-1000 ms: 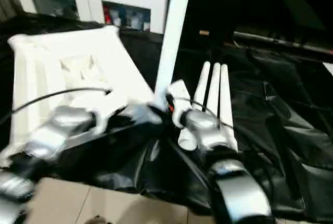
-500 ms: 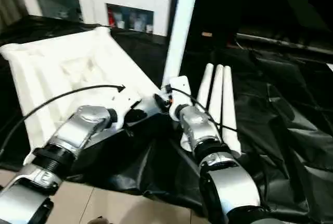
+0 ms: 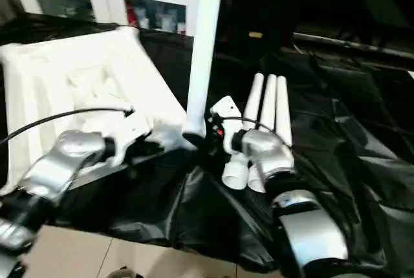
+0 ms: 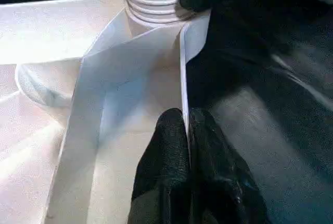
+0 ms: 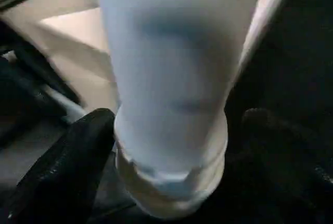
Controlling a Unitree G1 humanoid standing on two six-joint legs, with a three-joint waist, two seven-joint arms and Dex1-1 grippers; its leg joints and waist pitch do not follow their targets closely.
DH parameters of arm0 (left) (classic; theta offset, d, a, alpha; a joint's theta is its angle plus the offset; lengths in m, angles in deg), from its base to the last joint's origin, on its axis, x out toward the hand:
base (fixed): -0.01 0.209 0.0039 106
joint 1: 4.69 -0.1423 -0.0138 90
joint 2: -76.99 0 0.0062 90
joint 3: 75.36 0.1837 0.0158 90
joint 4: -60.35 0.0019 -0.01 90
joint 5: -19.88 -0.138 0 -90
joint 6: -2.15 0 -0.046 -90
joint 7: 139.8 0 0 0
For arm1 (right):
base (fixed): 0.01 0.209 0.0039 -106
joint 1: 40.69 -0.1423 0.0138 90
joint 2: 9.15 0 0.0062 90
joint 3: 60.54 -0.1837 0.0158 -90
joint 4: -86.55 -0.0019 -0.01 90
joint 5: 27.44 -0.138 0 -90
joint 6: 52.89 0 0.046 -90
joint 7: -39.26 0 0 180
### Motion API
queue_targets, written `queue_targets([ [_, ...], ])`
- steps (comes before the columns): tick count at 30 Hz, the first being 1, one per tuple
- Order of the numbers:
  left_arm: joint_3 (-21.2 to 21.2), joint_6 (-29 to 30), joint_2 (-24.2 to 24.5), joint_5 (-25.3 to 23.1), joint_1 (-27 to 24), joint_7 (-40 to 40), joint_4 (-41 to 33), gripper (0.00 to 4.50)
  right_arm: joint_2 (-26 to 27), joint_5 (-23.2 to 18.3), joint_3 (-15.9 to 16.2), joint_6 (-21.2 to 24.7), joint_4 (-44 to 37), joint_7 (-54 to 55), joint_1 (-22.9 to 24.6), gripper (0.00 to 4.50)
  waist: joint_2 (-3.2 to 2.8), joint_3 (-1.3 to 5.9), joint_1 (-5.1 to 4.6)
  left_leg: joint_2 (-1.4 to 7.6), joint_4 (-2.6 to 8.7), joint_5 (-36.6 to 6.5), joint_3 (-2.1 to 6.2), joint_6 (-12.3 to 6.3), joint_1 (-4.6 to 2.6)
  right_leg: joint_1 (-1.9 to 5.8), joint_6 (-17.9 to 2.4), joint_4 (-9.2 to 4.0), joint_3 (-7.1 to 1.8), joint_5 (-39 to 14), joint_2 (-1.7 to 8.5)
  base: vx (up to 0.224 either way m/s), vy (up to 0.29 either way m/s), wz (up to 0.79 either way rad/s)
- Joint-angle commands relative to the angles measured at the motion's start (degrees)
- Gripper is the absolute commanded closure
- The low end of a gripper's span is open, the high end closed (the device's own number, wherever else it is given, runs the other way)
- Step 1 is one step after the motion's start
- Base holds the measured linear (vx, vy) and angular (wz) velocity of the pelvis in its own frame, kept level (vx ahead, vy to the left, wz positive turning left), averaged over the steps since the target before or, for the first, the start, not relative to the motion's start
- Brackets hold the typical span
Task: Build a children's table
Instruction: Rotate leg to tighten
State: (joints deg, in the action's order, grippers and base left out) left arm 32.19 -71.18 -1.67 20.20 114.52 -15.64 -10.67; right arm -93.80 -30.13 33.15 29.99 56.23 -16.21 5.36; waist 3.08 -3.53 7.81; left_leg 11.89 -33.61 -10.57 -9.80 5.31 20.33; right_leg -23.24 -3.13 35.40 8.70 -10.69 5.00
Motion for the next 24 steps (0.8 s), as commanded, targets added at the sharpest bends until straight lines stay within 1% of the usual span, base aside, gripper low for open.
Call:
queue_targets([
  [1,1.1,-0.8,0.2,1.1,-0.1,-2.8,-3.8,4.50,-1.2,-0.4,0.8,0.7,-1.3,-4.5,0.6,0.20,-1.22,4.19,0.16,2.58,3.65,-7.9,0.46,-3.19,-0.16,3.99,-11.9,-3.20,-4.74,-6.2,4.88,0.000,0.000,0.00],
  [2,1.1,-0.8,0.2,1.1,-0.1,-2.8,-3.8,4.50,-1.2,-0.4,0.8,0.7,-1.3,-4.5,0.6,0.20,-1.17,4.16,0.29,2.57,3.66,-8.4,0.39,-3.02,-0.23,3.92,-11.6,-3.41,-4.76,-6.9,4.87,0.000,0.000,0.00],
  [3,0.8,-0.7,0.5,1.4,-0.4,-3.2,-4.3,4.50,-1.6,-0.9,1.1,0.8,-1.7,-6.5,0.6,0.20,-1.06,4.12,0.45,2.62,3.72,-9.1,0.41,-2.45,-0.43,3.78,-11.3,-3.47,-4.78,-8.0,4.90,0.000,0.000,0.00],
  [4,0.7,-0.8,0.6,1.5,-0.5,-3.4,-4.4,4.50,-1.7,-0.8,1.5,0.5,-1.7,-7.3,0.5,0.20,-0.97,4.09,0.50,2.60,3.75,-9.5,0.46,-2.17,-0.27,3.83,-11.1,-3.51,-4.81,-8.8,4.94,0.000,0.000,0.00],
  [6,0.7,-0.9,0.7,1.6,-0.6,-3.5,-4.5,4.50,-1.8,-0.7,1.8,0.2,-1.6,-7.7,0.5,0.20,-0.96,4.08,0.59,2.49,3.75,-9.8,0.50,-1.80,-0.23,3.86,-10.5,-3.63,-4.85,-10.1,5.02,0.000,0.000,0.00],
  [7,0.7,-0.9,0.8,1.6,-0.6,-3.7,-4.6,4.50,-1.7,-0.1,2.0,-0.2,-1.2,-7.9,0.3,0.20,-0.77,4.05,0.58,2.46,3.78,-9.7,0.57,-1.65,-0.14,3.89,-10.2,-3.65,-4.83,-10.8,5.03,0.000,0.000,0.00],
  [8,0.7,-0.9,0.8,1.6,-0.6,-3.8,-4.6,4.50,-1.7,0.0,1.9,-0.2,-1.0,-8.0,0.3,0.37,-0.81,4.06,0.58,2.43,3.78,-9.7,0.59,-1.59,-0.11,3.90,-10.0,-3.68,-4.83,-11.2,5.03,0.000,0.000,0.00],
  [9,0.7,-0.9,0.8,1.6,-0.6,-3.8,-4.6,4.50,-1.6,0.1,1.9,-0.3,-0.9,-8.0,0.2,0.37,-0.72,4.10,0.56,2.43,3.76,-9.4,0.61,-1.57,-0.15,3.87,-9.8,-3.65,-4.84,-11.3,5.03,0.000,0.000,0.00],
  [10,0.6,-0.8,0.8,1.5,-0.6,-3.8,-4.7,4.50,-1.3,0.2,1.7,-0.5,-0.5,-7.5,0.0,0.48,-0.72,4.11,0.56,2.40,3.74,-9.2,0.61,-1.61,-0.13,3.85,-9.7,-3.66,-4.83,-11.2,5.00,0.000,0.000,0.00],
  [11,0.5,-0.7,0.8,1.5,-0.6,-3.8,-4.7,4.50,-1.2,0.0,1.5,-0.3,-0.3,-7.5,-0.1,0.48,-0.75,4.12,0.57,2.38,3.71,-9.0,0.57,-1.65,-0.14,3.84,-9.7,-3.67,-4.86,-11.1,5.02,0.000,0.000,0.00],
  [14,0.3,-0.6,0.7,1.1,-0.8,-3.7,-4.7,4.50,-0.7,0.2,1.5,-0.4,0.2,-7.1,-0.1,0.75,-0.75,4.21,0.55,2.41,3.69,-8.2,0.61,-1.83,-0.11,3.83,-10.0,-3.45,-4.81,-9.8,4.94,0.000,0.000,0.00],
  [15,0.2,-0.5,0.7,1.0,-0.9,-3.7,-4.7,4.50,-0.6,0.0,1.3,-0.3,0.3,-6.9,0.0,0.97,-0.71,4.24,0.56,2.40,3.63,-7.8,0.58,-2.00,-0.10,3.82,-10.3,-3.32,-4.83,-8.9,4.92,0.000,0.000,0.00],
  [18,0.1,-0.5,0.7,1.1,-0.8,-3.6,-4.6,4.50,-0.6,0.0,1.2,-0.3,0.4,-7.0,0.0,1.01,-0.77,4.23,0.56,2.36,3.61,-8.0,0.54,-1.96,-0.11,3.84,-10.4,-3.39,-4.83,-8.9,4.92,0.000,0.000,0.00],
  [19,0.1,-0.5,0.7,1.1,-0.8,-3.6,-4.5,4.50,-0.6,0.2,1.3,-0.5,0.5,-6.9,0.2,1.09,-0.91,4.23,0.55,2.36,3.62,-8.1,0.54,-1.92,-0.08,3.85,-10.3,-3.44,-4.82,-9.1,4.93,0.000,0.000,0.00],
  [21,0.2,-0.6,0.7,1.1,-0.9,-3.7,-4.4,4.50,-0.5,0.4,1.4,-0.6,0.6,-6.7,0.3,1.37,-0.85,4.25,0.53,2.41,3.65,-8.1,0.58,-1.81,-0.12,3.86,-10.3,-3.37,-4.80,-9.1,4.90,0.000,0.000,0.00],
  [23,0.1,-0.6,0.8,1.1,-0.8,-3.7,-4.2,4.50,-0.4,0.4,1.3,-0.5,0.7,-6.4,0.3,1.45,-0.88,4.24,0.52,2.37,3.62,-8.2,0.55,-1.82,-0.13,3.84,-10.3,-3.40,-4.83,-9.0,4.90,0.000,0.000,0.00],
  [24,0.1,-0.6,0.8,1.1,-0.8,-3.7,-4.2,4.50,-0.4,0.4,1.3,-0.5,0.7,-6.3,0.3,1.65,-0.84,4.25,0.53,2.34,3.61,-8.3,0.54,-1.82,-0.16,3.86,-10.3,-3.41,-4.83,-9.1,4.90,0.000,0.000,0.00],
])
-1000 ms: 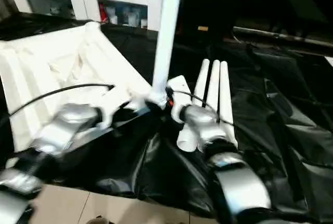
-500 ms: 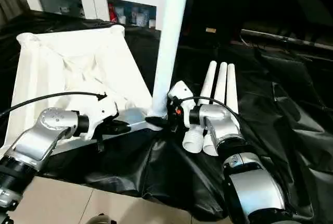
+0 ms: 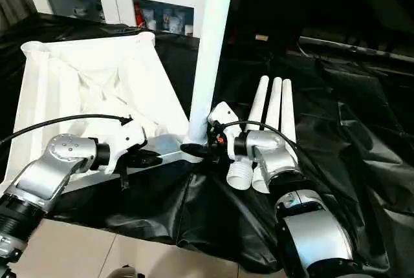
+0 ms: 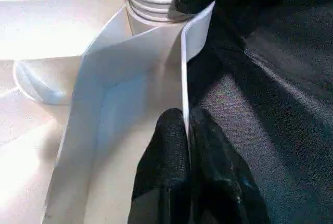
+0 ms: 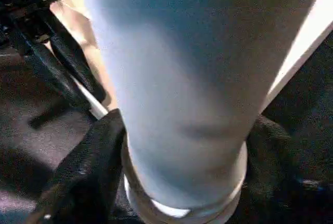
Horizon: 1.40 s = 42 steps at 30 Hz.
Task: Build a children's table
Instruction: Rotate leg to tighten
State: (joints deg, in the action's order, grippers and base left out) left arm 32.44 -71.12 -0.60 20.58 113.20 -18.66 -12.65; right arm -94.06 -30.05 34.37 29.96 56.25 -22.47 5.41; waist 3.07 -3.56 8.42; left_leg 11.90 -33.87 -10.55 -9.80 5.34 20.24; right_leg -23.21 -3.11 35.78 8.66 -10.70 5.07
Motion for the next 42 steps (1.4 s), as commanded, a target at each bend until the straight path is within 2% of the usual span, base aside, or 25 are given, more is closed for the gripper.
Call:
queue_targets([
  [1,-0.2,-0.8,-0.4,0.6,0.6,-0.4,-1.7,4.50,0.1,0.3,-0.1,-0.3,0.9,0.9,0.4,1.65,-0.78,4.25,-0.13,2.36,3.90,-8.2,0.58,-1.84,-0.01,3.82,-10.2,-3.75,-4.77,-9.2,4.80,0.000,0.000,0.00],
  [4,-0.3,-0.7,-0.6,0.4,0.7,0.2,-1.2,4.50,0.5,0.2,-0.5,-0.1,1.2,2.4,0.4,1.74,-0.72,4.20,-0.16,2.31,3.91,-8.4,0.57,-1.68,-0.03,3.79,-10.1,-3.86,-4.80,-9.9,4.87,0.000,0.000,0.00],
  [6,-1.0,0.2,-1.9,0.0,1.6,2.6,0.5,4.50,1.9,0.7,-1.3,0.5,2.7,8.7,0.5,1.75,-0.55,4.05,-0.36,2.29,4.01,-8.8,0.57,-1.32,0.01,3.69,-9.5,-4.02,-4.86,-11.6,4.90,0.000,0.000,0.00],
  [7,-1.4,0.7,-2.8,-0.4,2.3,4.3,1.8,4.50,2.9,0.7,-1.8,1.3,3.6,12.3,0.7,1.75,-0.63,3.77,-0.44,2.18,4.19,-10.5,0.63,-0.67,-0.13,3.55,-8.4,-4.68,-4.73,-15.7,4.92,0.000,0.000,0.00],
  [9,-2.1,1.8,-5.5,-1.9,4.5,9.9,6.0,4.50,5.0,0.7,-3.0,2.9,5.4,20.5,1.2,1.76,-0.53,3.72,-0.51,2.09,4.29,-12.1,0.66,0.28,-0.47,3.36,-6.8,-5.27,-4.82,-20.0,5.03,0.000,0.000,0.00],
  [11,-2.3,2.0,-6.6,-2.5,5.4,12.2,7.8,4.50,5.8,0.6,-3.5,3.5,6.1,23.7,1.3,1.76,-0.51,3.72,-0.46,2.07,4.33,-12.7,0.72,0.65,-0.69,3.25,-6.0,-5.50,-4.73,-21.6,5.06,0.000,0.000,0.00],
  [13,-3.9,4.2,-11.0,-4.0,9.0,21.7,14.3,4.50,8.1,0.3,-5.4,5.2,8.4,35.8,1.1,1.76,-0.71,3.60,-0.42,1.87,4.28,-13.5,0.69,1.22,-0.96,2.94,-4.6,-6.19,-4.61,-24.8,5.08,0.000,0.000,0.00],
  [15,-4.6,4.9,-13.1,-4.7,10.7,26.2,17.1,4.50,9.1,0.1,-6.2,6.2,9.6,41.7,0.7,1.76,-0.64,3.79,-0.26,1.83,4.18,-13.8,0.67,1.34,-1.37,2.74,-4.3,-6.21,-4.67,-24.8,5.17,0.000,0.000,0.00],
  [16,-4.8,5.1,-14.2,-5.0,11.5,28.3,18.4,4.50,9.6,0.1,-6.6,6.7,10.1,44.6,0.5,1.76,-0.57,3.66,-0.22,1.87,4.31,-14.7,0.78,1.23,-1.14,2.85,-3.9,-6.26,-4.45,-25.3,5.18,0.000,0.000,0.00],
  [17,-4.7,5.0,-15.4,-5.4,12.4,29.8,19.9,4.50,10.4,-0.2,-7.3,6.9,10.8,47.7,0.0,1.76,-1.04,3.58,-0.26,1.88,4.40,-15.2,0.83,1.32,-1.20,2.75,-3.5,-6.38,-4.43,-25.9,5.18,0.000,0.000,0.00],
  [19,-4.3,4.4,-17.4,-5.9,14.0,31.4,22.4,4.50,12.5,-0.4,-8.3,6.4,11.5,50.2,-1.1,1.76,-0.98,3.73,-0.25,1.81,4.36,-17.7,0.88,1.39,-1.59,2.58,-2.4,-6.87,-4.23,-27.4,5.25,0.000,0.000,0.00],
  [21,-3.8,3.7,-17.8,-6.2,14.4,30.9,22.8,4.50,13.4,-0.1,-8.2,6.4,11.5,50.0,-1.7,1.76,-1.24,3.72,-0.22,1.93,4.55,-17.8,1.09,1.28,-1.15,2.89,-2.2,-6.78,-4.14,-26.7,5.33,0.000,0.000,0.00],
  [23,-3.6,3.4,-17.8,-6.3,14.5,30.5,22.7,4.50,13.6,-0.1,-8.3,6.5,11.5,49.7,-1.9,1.76,-1.23,4.02,-0.19,2.13,4.71,-16.9,1.17,1.12,-0.95,3.19,-2.4,-6.48,-4.20,-24.3,5.38,0.000,0.000,0.00],
  [24,-3.2,3.2,-17.5,-6.5,14.3,29.6,22.4,4.50,13.8,0.4,-7.8,5.5,11.2,48.8,-2.1,1.20,-1.24,4.07,-0.20,2.16,4.77,-15.9,1.12,1.03,-0.85,3.25,-3.1,-6.20,-4.30,-22.1,5.33,0.000,0.000,0.00],
  [26,-2.7,2.4,-16.6,-6.4,13.7,27.6,21.7,4.50,13.7,0.5,-7.5,3.8,10.8,47.6,-2.4,1.06,-1.33,4.11,-0.19,2.22,4.79,-15.3,1.07,0.97,-0.70,3.29,-4.0,-5.90,-4.42,-19.9,5.37,0.000,0.000,0.00],
  [27,-2.5,2.0,-15.9,-6.4,13.3,26.6,21.2,4.50,13.3,0.8,-7.2,3.1,10.7,46.9,-2.7,0.97,-1.29,4.21,-0.28,2.14,4.79,-14.7,1.07,0.90,-0.45,3.47,-4.6,-5.60,-4.44,-18.5,5.29,0.000,0.000,0.00],
  [28,-2.5,1.8,-15.8,-6.4,13.2,26.3,21.1,4.50,13.2,0.9,-7.1,3.0,10.6,46.7,-2.7,0.97,-1.19,4.26,-0.69,2.18,4.89,-13.8,1.20,0.89,0.15,3.89,-4.9,-5.16,-4.43,-17.1,5.25,0.000,0.000,0.00],
  [30,-2.1,1.0,-14.8,-6.4,12.4,24.7,19.9,4.50,12.4,1.5,-6.4,2.2,10.4,45.3,-2.8,0.72,-1.17,4.61,-0.91,2.17,4.56,-10.6,1.15,0.66,0.45,4.10,-5.6,-4.69,-4.52,-13.2,5.29,0.000,0.000,0.00],
  [31,-1.8,0.4,-13.8,-6.4,11.5,23.3,18.7,4.50,11.5,1.4,-6.0,1.4,9.7,42.4,-2.7,0.72,-0.96,4.68,-0.95,2.14,4.26,-9.1,0.87,-0.07,0.20,3.93,-6.8,-4.43,-4.63,-10.4,5.24,0.000,0.000,0.00],
  [32,-1.6,-0.3,-12.8,-6.3,10.7,21.8,17.5,4.50,10.7,0.9,-6.1,1.1,8.9,39.3,-2.6,0.72,-1.07,4.67,-0.91,2.15,4.21,-8.5,0.90,-0.47,0.36,4.08,-7.5,-4.19,-4.66,-9.3,5.33,0.000,0.000,0.00],
  [33,-1.1,-1.1,-11.2,-6.1,9.1,19.4,15.4,4.50,9.2,0.2,-5.9,0.6,7.3,33.9,-2.1,0.72,-1.01,4.52,-1.18,2.21,4.20,-8.5,0.84,-1.58,0.61,4.19,-7.8,-4.25,-4.56,-9.3,5.28,0.000,0.000,0.00],
  [34,-1.0,-1.9,-10.5,-6.1,8.6,18.5,14.7,4.50,8.6,0.1,-5.7,0.5,6.8,32.0,-2.0,0.72,-1.07,4.49,-1.22,2.18,4.14,-8.6,0.77,-1.93,0.51,4.11,-8.0,-4.36,-4.58,-9.5,5.26,0.000,0.000,0.00],
  [37,-0.7,-3.3,-8.3,-5.1,6.7,15.0,12.1,4.50,6.1,0.6,-4.4,-0.8,4.9,24.8,-1.1,0.72,-1.30,4.54,-1.23,2.33,3.98,-7.3,0.57,-2.62,0.15,3.85,-9.7,-3.96,-4.73,-6.6,5.05,0.000,0.000,0.00],
  [39,-0.6,-4.3,-6.5,-3.4,5.0,11.1,9.3,4.50,4.0,1.0,-2.9,-1.9,3.5,18.6,-0.1,0.72,-1.29,4.63,-1.26,2.40,3.95,-6.7,0.65,-2.96,0.22,3.98,-10.8,-3.55,-4.67,-4.5,4.99,0.000,0.000,0.00],
  [42,-0.2,-5.1,-4.7,-2.3,3.6,7.4,6.6,4.50,2.3,0.6,-1.8,-2.1,2.0,12.8,0.7,0.72,-1.22,4.49,-1.29,2.45,3.92,-7.5,0.53,-3.51,0.12,3.97,-11.6,-3.48,-4.72,-4.3,4.93,0.000,0.000,0.00],
])
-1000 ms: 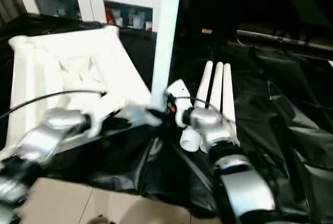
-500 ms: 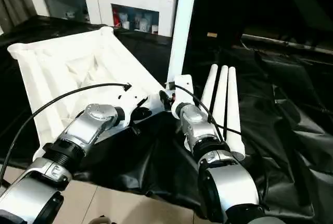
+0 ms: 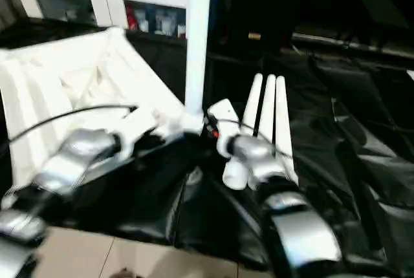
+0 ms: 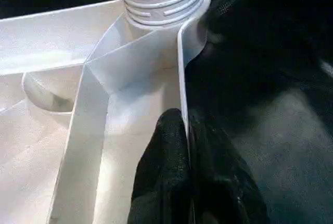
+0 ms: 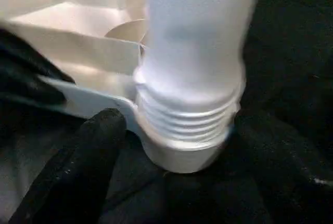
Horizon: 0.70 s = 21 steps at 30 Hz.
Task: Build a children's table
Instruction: Rotate leg to tighten
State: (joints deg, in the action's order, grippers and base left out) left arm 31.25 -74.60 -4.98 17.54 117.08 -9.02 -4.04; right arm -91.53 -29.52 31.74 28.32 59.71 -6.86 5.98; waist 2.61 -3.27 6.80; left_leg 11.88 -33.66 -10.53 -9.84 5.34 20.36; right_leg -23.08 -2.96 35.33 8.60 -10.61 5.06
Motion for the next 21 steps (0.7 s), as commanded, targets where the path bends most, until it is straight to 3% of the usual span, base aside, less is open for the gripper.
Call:
queue_targets([
  [1,1.3,-1.0,0.9,1.6,-1.2,-4.8,-4.2,4.50,-1.2,0.0,1.3,-0.3,-2.4,-6.1,0.6,0.72,-0.79,4.18,0.46,2.41,3.69,-7.8,0.52,-3.50,-0.02,3.91,-11.8,-3.13,-4.65,-5.1,4.95,0.000,0.000,0.00],
  [6,1.8,1.2,3.6,5.6,-3.7,-12.6,-11.1,4.50,-2.1,-1.3,0.8,-0.7,-3.9,-11.1,0.5,0.72,-0.96,4.01,1.11,2.73,3.85,-8.8,0.46,-2.88,-0.30,3.60,-11.9,-3.26,-4.74,-7.5,4.95,0.000,0.000,0.00],
  [12,1.8,1.5,3.7,5.4,-4.1,-12.6,-11.8,4.50,-2.4,-0.6,2.7,-0.8,-4.6,-15.3,1.1,0.72,-0.76,4.02,1.70,2.55,3.90,-9.5,0.47,-2.06,-0.28,3.64,-11.0,-3.40,-4.76,-8.9,4.87,0.000,0.000,0.00],
  [21,1.2,2.1,3.9,4.8,-4.3,-11.9,-11.9,4.50,-2.5,-0.1,2.9,-1.0,-4.1,-16.0,1.4,1.44,-0.65,4.06,1.68,2.48,3.83,-8.3,0.55,-2.20,-0.15,3.62,-10.4,-3.38,-4.74,-9.2,4.85,0.000,0.000,0.00],
])
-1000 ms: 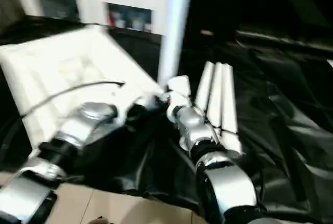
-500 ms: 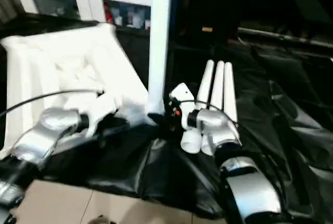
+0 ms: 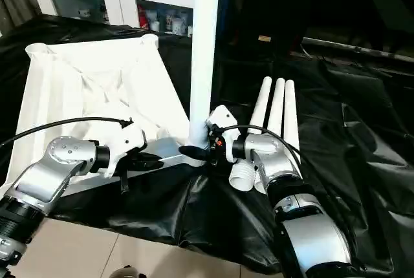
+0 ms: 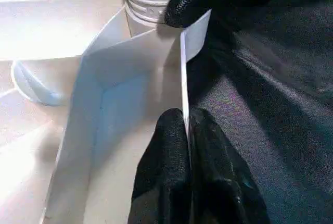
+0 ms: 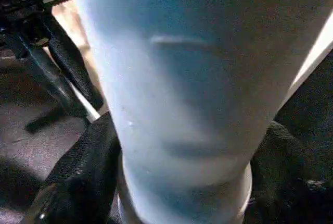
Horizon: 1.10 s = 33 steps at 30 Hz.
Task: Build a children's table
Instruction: Rotate leg to tighten
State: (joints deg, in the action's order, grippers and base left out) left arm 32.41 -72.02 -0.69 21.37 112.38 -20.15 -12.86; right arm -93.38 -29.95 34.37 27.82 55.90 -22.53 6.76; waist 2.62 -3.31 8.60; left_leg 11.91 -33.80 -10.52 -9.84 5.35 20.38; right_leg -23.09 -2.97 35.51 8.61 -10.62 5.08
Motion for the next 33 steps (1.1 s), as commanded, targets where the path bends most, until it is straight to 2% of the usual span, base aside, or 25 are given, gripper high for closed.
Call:
queue_targets([
  [1,0.0,-0.5,-0.4,0.9,0.4,-0.8,-3.0,4.50,-0.7,0.5,0.4,-0.6,-0.3,-0.3,0.8,1.56,-0.59,4.09,-0.12,2.42,3.94,-8.4,0.52,-2.22,-0.15,3.64,-10.4,-3.63,-4.75,-9.4,4.86,0.000,0.000,0.00],
  [11,-0.5,-0.5,-0.5,0.4,0.2,0.5,-2.2,4.50,0.1,0.7,0.1,0.3,0.4,2.5,1.9,1.75,-0.71,4.12,-0.17,2.42,3.96,-8.5,0.57,-2.04,-0.20,3.63,-10.3,-3.61,-4.71,-9.3,4.78,0.000,0.000,0.00],
  [13,-1.2,0.4,-2.2,-0.7,1.3,4.5,0.3,4.50,1.8,0.3,-2.7,1.7,3.7,13.9,1.2,1.76,-0.69,3.88,-0.54,2.33,4.16,-9.1,0.62,-1.19,-0.14,3.52,-9.9,-3.86,-4.83,-11.1,4.84,0.000,0.000,0.00],
  [14,-1.2,0.4,-2.2,-0.7,1.3,4.5,0.3,4.50,1.8,0.3,-2.7,1.7,3.7,13.9,1.2,1.76,-0.67,3.74,-0.63,2.26,4.24,-10.2,0.65,-0.75,-0.26,3.47,-9.4,-4.20,-4.79,-13.0,4.88,0.000,0.000,0.00],
  [15,-2.0,1.0,-4.9,-1.7,3.1,9.4,4.0,4.50,3.6,-0.8,-5.5,3.1,6.4,24.2,0.5,1.76,-0.65,3.70,-0.65,2.17,4.28,-11.9,0.64,-0.03,-0.56,3.33,-8.2,-4.72,-4.82,-17.1,5.01,0.000,0.000,0.00],
  [17,-2.6,1.6,-7.4,-2.4,4.9,13.3,7.4,4.50,5.2,-2.0,-7.7,4.6,8.5,32.8,0.0,1.76,-0.67,3.52,-0.85,2.02,4.40,-12.8,0.66,0.60,-0.80,3.10,-7.3,-5.06,-4.84,-19.4,4.87,0.000,0.000,0.00],
  [18,-2.6,1.7,-7.7,-2.4,5.1,13.7,7.7,4.50,5.3,-2.1,-7.9,4.8,8.7,33.7,-0.1,1.76,-0.74,3.60,-0.68,1.99,4.33,-13.9,0.73,1.21,-1.11,3.07,-6.3,-5.52,-4.74,-22.2,5.12,0.000,0.000,0.00],
  [20,-3.1,2.2,-10.1,-3.0,6.9,17.6,10.9,4.50,6.6,-2.2,-8.6,5.3,9.9,39.2,-0.4,1.76,-0.77,3.53,-0.65,1.92,4.29,-14.7,0.81,1.09,-0.98,3.00,-5.1,-5.81,-4.56,-24.5,5.26,0.000,0.000,0.00],
  [21,-3.5,2.8,-12.2,-3.7,8.6,21.5,13.6,4.50,7.6,-1.8,-8.6,5.8,10.6,43.0,-0.7,1.76,-0.74,3.33,-0.82,1.74,4.31,-14.9,0.65,0.90,-0.94,2.76,-4.0,-6.33,-4.45,-26.2,5.00,0.000,0.000,0.00],
  [22,-3.9,3.4,-14.1,-4.2,10.0,25.3,15.9,4.50,8.7,-2.0,-9.0,6.2,11.2,46.4,-1.1,1.76,-0.95,3.62,-0.48,1.84,4.18,-14.8,0.74,1.20,-1.35,2.70,-3.9,-6.23,-4.46,-26.0,5.17,0.000,0.000,0.00],
  [23,-4.3,4.0,-15.8,-4.6,11.3,28.2,17.8,4.50,9.8,-2.5,-9.9,6.9,11.9,49.8,-1.6,1.76,-0.80,3.63,-0.38,1.93,4.16,-15.3,0.57,1.20,-1.91,2.16,-4.2,-6.27,-4.58,-24.9,5.00,0.000,0.000,0.00],
  [24,-4.6,4.2,-17.7,-4.7,12.5,30.2,19.5,4.50,11.1,-3.2,-11.1,8.0,12.8,53.0,-2.5,1.76,-0.77,3.61,-0.40,1.87,4.26,-16.2,0.69,1.29,-1.56,2.40,-3.8,-6.14,-4.40,-25.2,4.96,0.000,0.000,0.00],
  [26,-4.4,4.3,-18.4,-4.9,12.8,30.6,19.6,4.50,11.6,-3.2,-11.3,8.1,13.0,53.9,-3.1,1.76,-0.81,3.72,-0.28,1.94,4.32,-16.2,0.81,1.17,-1.32,2.62,-3.2,-6.18,-4.28,-25.3,5.16,0.000,0.000,0.00],
  [27,-4.3,4.3,-18.8,-5.0,13.0,30.8,19.7,4.50,12.1,-3.0,-11.3,7.9,13.2,54.2,-3.5,1.76,-0.77,3.83,-0.35,2.02,4.40,-15.7,0.93,1.03,-0.79,2.89,-2.8,-6.06,-4.27,-24.5,5.33,0.000,0.000,0.00],
  [28,-4.2,4.2,-19.1,-5.2,13.1,30.7,19.9,4.50,12.4,-2.8,-11.1,7.8,13.3,54.0,-3.9,1.76,-0.69,3.92,-0.29,2.06,4.41,-15.2,0.92,0.99,-0.78,2.89,-2.7,-5.97,-4.29,-23.8,5.28,0.000,0.000,0.00],
  [32,-3.7,3.3,-19.0,-5.4,12.8,29.5,20.1,4.50,13.4,-2.7,-10.8,6.4,13.4,52.4,-5.2,1.76,-0.69,3.98,-0.30,2.06,4.43,-13.3,0.80,0.61,-0.33,3.09,-4.0,-5.29,-4.46,-19.0,5.23,0.000,0.000,0.00],
  [33,-3.4,2.9,-18.4,-5.5,12.2,28.6,19.3,4.50,13.5,-3.0,-11.0,5.6,13.2,51.3,-5.4,1.41,-0.65,3.96,-0.31,2.05,4.45,-13.3,0.77,0.54,-0.36,3.10,-4.1,-5.26,-4.47,-18.7,5.22,0.000,0.000,0.00],
])
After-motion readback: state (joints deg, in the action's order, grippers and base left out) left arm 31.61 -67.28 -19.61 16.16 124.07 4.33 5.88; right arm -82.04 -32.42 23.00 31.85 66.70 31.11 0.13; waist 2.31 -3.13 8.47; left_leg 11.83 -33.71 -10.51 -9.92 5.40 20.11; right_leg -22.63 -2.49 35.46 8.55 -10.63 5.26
